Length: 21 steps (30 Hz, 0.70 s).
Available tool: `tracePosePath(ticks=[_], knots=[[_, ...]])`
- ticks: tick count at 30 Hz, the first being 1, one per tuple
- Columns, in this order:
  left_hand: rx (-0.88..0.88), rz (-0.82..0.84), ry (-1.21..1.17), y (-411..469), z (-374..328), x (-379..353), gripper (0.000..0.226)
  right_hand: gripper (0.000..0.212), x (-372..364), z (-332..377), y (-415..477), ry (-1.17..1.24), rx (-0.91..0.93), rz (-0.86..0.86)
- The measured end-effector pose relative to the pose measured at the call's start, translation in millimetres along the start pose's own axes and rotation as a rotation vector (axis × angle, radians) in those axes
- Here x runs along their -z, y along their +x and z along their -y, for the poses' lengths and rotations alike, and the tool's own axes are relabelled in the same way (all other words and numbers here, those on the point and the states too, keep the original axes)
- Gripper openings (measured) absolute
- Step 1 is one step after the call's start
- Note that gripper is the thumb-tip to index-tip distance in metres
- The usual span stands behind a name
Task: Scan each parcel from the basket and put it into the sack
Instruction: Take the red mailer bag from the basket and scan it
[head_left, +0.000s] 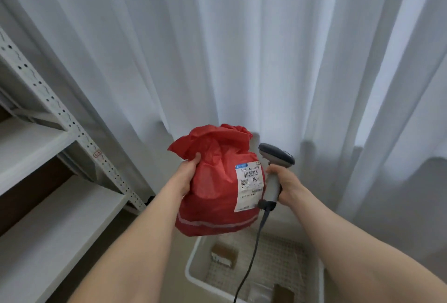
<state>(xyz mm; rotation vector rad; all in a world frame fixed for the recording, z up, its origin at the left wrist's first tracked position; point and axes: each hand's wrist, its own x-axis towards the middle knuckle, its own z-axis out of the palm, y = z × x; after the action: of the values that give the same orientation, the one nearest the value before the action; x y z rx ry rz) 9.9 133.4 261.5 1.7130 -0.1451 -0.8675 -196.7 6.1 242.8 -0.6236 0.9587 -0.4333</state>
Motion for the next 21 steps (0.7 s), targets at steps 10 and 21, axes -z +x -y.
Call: tracePosePath(ticks=[10,21], knots=[[-0.136,-0.44,0.123,-19.5,-31.2,50.0,0.055,0.026,-59.0,-10.2,-29.7,-0.129,0.106,-0.011],[-0.102,0.334,0.71,-33.5,-48.8,80.9,0.092,0.028,-73.1,0.6,-32.7,-0.13,0.181,-0.115]])
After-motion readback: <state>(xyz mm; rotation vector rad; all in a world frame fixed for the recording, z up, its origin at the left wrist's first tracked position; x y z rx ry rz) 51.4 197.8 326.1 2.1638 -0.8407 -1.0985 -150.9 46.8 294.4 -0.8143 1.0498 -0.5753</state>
